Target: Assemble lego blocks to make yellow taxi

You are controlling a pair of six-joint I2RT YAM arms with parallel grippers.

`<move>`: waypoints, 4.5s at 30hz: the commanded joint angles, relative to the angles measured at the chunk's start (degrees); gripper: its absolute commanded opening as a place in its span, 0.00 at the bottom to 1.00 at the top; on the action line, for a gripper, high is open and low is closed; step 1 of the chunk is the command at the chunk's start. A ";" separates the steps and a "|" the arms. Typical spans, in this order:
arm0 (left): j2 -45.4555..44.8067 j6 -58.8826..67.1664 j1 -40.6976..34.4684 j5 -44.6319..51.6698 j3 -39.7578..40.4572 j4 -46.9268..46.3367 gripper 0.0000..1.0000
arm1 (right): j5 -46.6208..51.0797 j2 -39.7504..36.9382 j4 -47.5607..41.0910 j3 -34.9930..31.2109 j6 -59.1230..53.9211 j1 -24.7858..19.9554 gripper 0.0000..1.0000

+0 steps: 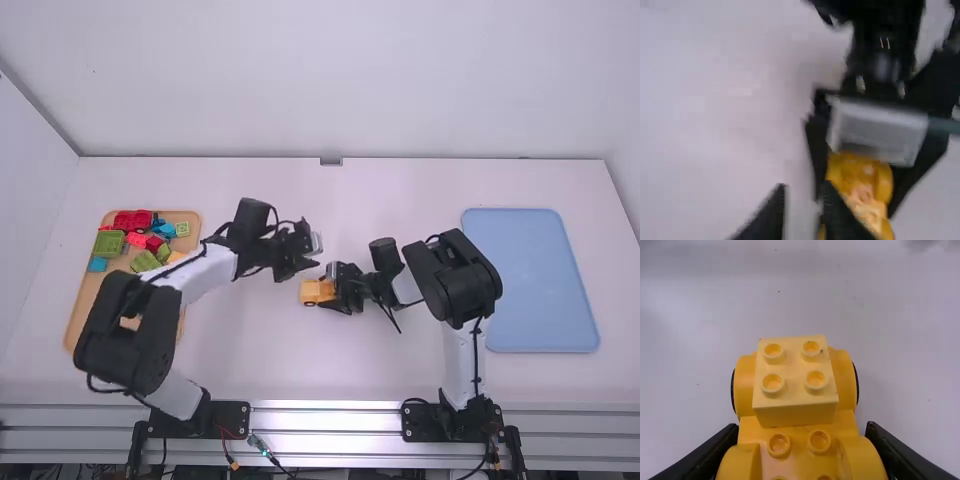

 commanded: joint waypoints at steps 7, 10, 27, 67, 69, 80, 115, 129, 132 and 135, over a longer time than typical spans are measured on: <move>-9.51 -17.35 3.85 -14.38 2.91 -4.94 0.99 | 1.11 0.92 -0.55 -0.15 0.33 -0.20 0.99; -11.04 -25.79 6.43 -21.51 2.93 -7.91 0.99 | 4.61 -0.74 -0.96 -0.17 4.92 -0.59 0.99; -12.26 -40.15 30.75 -27.28 5.40 -21.40 0.99 | 29.51 -28.13 -46.64 7.45 -1.25 -0.50 0.99; 16.48 -80.24 35.19 -41.77 26.03 -40.48 0.95 | 33.11 -30.77 -47.39 13.03 0.33 -0.55 0.99; 16.48 -80.37 35.01 -41.66 24.72 -38.23 0.87 | 33.11 -30.77 -47.45 13.03 0.33 -0.50 0.99; 17.57 -82.20 35.08 -41.86 22.47 -35.50 0.80 | 33.11 -30.77 -47.43 13.03 0.28 -0.55 0.99; 17.66 -86.62 35.12 -42.25 10.75 -21.68 0.52 | 32.87 -30.77 -48.28 13.03 0.28 -0.50 0.99; 17.64 -86.20 35.12 -42.29 10.34 -19.74 0.29 | 32.44 -30.77 -48.33 13.03 0.31 -0.48 0.99; 17.64 -84.67 35.12 -41.90 10.36 -18.86 0.25 | 32.46 -30.77 -48.35 13.03 0.39 -0.50 0.99; 17.35 -79.08 35.15 -38.10 11.98 -19.37 0.18 | 32.68 -30.77 -46.86 13.03 4.55 -0.50 0.99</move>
